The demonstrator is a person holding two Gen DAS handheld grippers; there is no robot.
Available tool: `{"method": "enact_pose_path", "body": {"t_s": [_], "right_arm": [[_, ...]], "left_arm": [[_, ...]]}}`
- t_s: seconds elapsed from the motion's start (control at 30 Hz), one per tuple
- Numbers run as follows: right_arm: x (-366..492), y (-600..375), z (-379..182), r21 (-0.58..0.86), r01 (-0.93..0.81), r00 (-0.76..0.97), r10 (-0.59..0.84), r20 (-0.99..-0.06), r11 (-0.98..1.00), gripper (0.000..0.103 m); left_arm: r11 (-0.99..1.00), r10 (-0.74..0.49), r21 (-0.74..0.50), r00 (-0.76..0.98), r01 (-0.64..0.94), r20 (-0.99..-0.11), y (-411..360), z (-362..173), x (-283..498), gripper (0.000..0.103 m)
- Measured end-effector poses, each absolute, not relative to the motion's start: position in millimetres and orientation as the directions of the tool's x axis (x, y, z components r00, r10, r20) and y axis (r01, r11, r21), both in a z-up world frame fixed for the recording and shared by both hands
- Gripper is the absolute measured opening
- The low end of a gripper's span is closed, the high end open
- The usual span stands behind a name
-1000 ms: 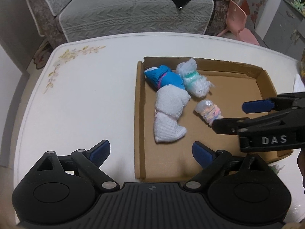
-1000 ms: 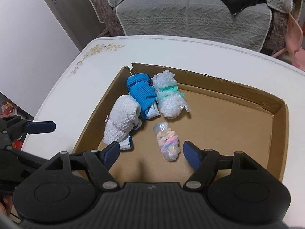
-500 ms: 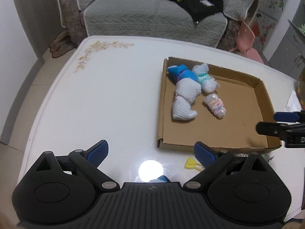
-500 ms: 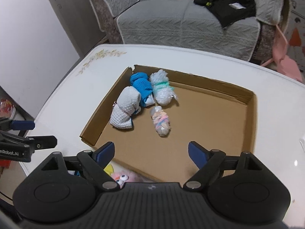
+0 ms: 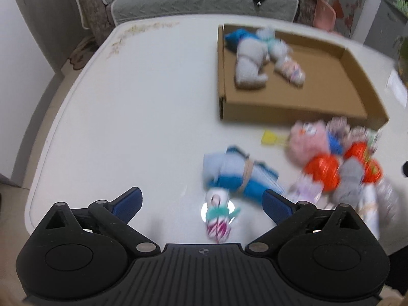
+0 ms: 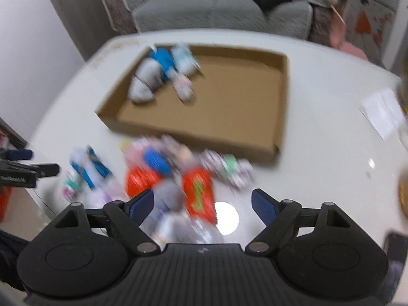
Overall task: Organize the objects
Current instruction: 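Move both open tools back over the pile of bundles, then grasp the pink-and-white sock roll with the left tool while the right grasps a clear bubble-wrap bundle, carry into tray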
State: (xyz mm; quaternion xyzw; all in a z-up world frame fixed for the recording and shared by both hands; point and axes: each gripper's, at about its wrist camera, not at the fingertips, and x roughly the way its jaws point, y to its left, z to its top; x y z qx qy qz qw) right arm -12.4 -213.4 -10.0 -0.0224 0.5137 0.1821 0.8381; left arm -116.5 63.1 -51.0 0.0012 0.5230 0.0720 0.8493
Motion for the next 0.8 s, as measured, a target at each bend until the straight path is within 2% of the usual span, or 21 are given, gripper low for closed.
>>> {"method": "enact_pose_path", "body": {"t_s": [0.23,0.37,0.5,0.73,0.8], "right_arm": [[-31.5,-216.9,-30.1,0.143,-0.307,0.360,0.254,-0.898,0.941,0.075],[-30.0,-219.1,-50.1,0.116,-0.295,0.306,0.208,-0.929,0.949,0.065],[-30.6,-214.0,-61.6,0.103,-0.314,0.275,0.195,-0.941,0.944,0.059],[-28.9,-210.1,-74.5,0.104,-0.329,0.238,0.189,-0.953,0.938,0.042],[-30.1,-210.1,-76.7,0.103,-0.333,0.230,0.186,-0.955,0.937,0.033]], "left_arm": [[0.988,0.143,0.107,0.412,-0.108,-0.900,64.7,-79.3,-126.9,0.098],[0.987,0.142,0.099,0.396,-0.128,-0.907,69.5,-86.6,-123.7,0.097],[0.988,0.138,0.096,0.409,-0.122,-0.902,70.4,-90.1,-119.8,0.095],[0.990,0.113,0.070,0.389,-0.123,-0.914,73.6,-102.8,-115.7,0.075],[0.991,0.110,0.070,0.388,-0.115,-0.915,72.0,-104.5,-115.0,0.071]]}}
